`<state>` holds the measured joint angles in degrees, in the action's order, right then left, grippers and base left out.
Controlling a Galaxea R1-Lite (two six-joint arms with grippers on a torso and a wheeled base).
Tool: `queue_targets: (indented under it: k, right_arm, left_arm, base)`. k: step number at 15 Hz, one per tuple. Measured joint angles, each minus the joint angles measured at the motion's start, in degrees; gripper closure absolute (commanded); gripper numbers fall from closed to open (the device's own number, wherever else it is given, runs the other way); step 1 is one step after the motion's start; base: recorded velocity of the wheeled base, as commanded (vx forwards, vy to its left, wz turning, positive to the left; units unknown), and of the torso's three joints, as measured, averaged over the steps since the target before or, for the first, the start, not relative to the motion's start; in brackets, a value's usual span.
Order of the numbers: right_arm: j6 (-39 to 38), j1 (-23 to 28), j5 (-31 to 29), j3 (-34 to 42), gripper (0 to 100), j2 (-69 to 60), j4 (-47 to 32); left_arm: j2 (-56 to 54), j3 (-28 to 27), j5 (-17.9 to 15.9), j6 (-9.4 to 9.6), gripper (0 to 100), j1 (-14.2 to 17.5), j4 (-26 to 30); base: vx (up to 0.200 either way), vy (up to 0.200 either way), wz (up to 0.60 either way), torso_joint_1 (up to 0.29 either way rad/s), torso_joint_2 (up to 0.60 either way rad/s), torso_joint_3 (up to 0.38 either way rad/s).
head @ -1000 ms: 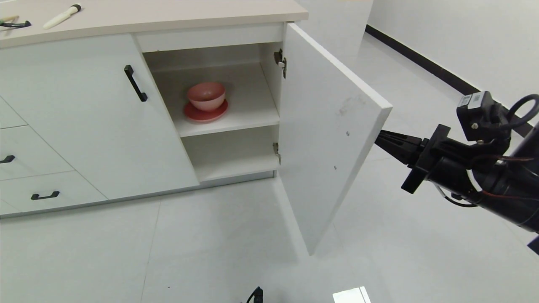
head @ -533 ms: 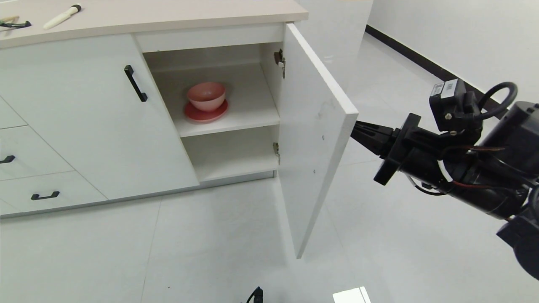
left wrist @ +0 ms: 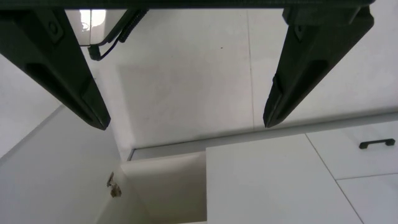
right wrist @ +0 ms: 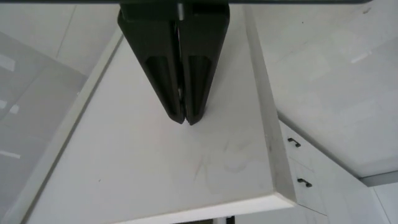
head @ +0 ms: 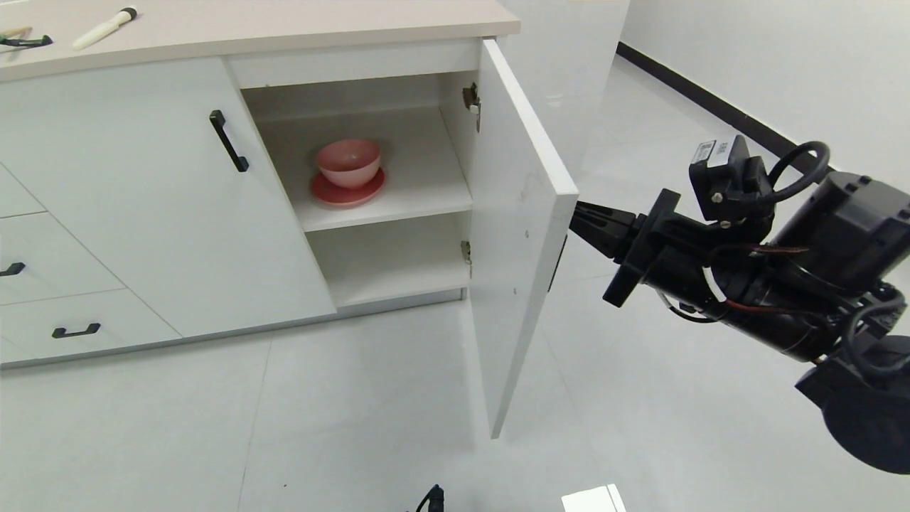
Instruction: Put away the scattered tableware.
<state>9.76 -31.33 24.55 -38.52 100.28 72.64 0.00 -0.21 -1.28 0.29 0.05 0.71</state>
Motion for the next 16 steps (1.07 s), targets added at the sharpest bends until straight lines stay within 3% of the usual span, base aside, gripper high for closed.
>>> queue_targets:
  k: [7,11,16]
  right_arm:
    - [-0.11,-4.36,-2.24,-6.73,100,4.79,0.02]
    - [-0.06,-4.74,-2.36,-8.19,100,7.22,0.09]
    - [-0.11,-4.91,-2.33,-16.04,100,13.40,2.93]
  left_arm:
    - [0.00,0.10,0.06,-0.18,0,0.02,-0.55]
    - [0.00,0.11,0.11,-0.18,0,0.02,-0.55]
    - [0.00,0.11,0.06,-0.18,0,0.02,-0.52]
  base:
    - [0.000,0.000,0.00,0.000,0.00,0.000]
    - [0.000,0.000,0.00,0.000,0.00,0.000]
    - [0.000,0.000,0.00,0.000,0.00,0.000]
